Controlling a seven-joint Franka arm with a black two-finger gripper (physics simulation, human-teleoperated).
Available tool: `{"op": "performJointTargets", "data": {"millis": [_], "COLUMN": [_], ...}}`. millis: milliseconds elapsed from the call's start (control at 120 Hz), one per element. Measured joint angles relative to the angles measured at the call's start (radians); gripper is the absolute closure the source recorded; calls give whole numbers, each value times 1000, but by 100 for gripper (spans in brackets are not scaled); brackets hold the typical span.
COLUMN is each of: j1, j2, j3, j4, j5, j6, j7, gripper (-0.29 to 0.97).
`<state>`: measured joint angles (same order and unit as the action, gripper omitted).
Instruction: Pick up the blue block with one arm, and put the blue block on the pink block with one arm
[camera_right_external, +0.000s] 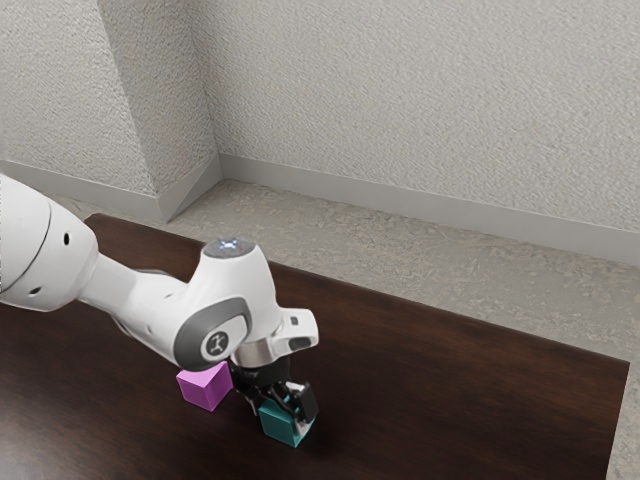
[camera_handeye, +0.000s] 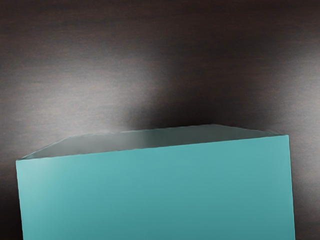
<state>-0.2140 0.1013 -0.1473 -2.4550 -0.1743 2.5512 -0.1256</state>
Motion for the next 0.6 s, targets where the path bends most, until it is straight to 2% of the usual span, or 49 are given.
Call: {"op": "performJointTargets", "data": {"millis": [600], "j1": [4], "j2": [57], "j3": [-1], "j4": [40], "j5": [4], "j6": [24], "j7": [-8], "gripper": [0]}}
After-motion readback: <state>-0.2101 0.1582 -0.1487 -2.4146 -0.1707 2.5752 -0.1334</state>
